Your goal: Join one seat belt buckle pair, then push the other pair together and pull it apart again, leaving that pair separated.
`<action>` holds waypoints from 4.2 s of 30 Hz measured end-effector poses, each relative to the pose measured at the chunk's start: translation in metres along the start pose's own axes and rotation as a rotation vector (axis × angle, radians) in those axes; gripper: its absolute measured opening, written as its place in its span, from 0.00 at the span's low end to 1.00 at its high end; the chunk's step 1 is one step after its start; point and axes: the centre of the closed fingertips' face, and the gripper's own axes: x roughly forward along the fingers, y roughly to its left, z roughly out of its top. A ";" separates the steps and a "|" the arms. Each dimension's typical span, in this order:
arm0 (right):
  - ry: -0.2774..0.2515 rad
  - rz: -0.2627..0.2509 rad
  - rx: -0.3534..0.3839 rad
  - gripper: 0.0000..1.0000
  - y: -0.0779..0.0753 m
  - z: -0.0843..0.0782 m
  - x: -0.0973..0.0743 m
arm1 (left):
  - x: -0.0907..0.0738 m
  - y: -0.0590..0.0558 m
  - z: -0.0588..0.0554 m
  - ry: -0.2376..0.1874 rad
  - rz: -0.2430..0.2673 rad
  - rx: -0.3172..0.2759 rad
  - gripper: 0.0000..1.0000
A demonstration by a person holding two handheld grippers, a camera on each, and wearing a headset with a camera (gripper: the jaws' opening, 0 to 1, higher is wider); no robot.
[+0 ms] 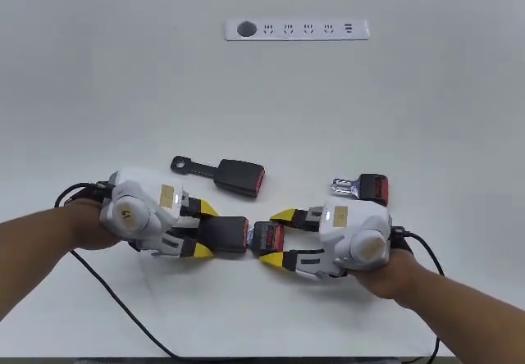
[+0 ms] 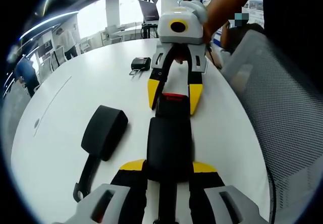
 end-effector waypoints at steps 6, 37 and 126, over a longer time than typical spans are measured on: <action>0.002 0.000 0.000 0.35 0.000 0.000 0.000 | 0.000 0.001 -0.002 0.001 0.001 -0.002 0.33; -0.075 -0.109 0.095 0.74 -0.011 0.024 -0.035 | -0.030 0.015 0.044 -0.072 0.104 -0.175 0.55; 0.095 0.004 0.066 0.35 -0.113 -0.070 -0.132 | 0.012 0.098 0.022 0.097 0.110 -0.098 0.35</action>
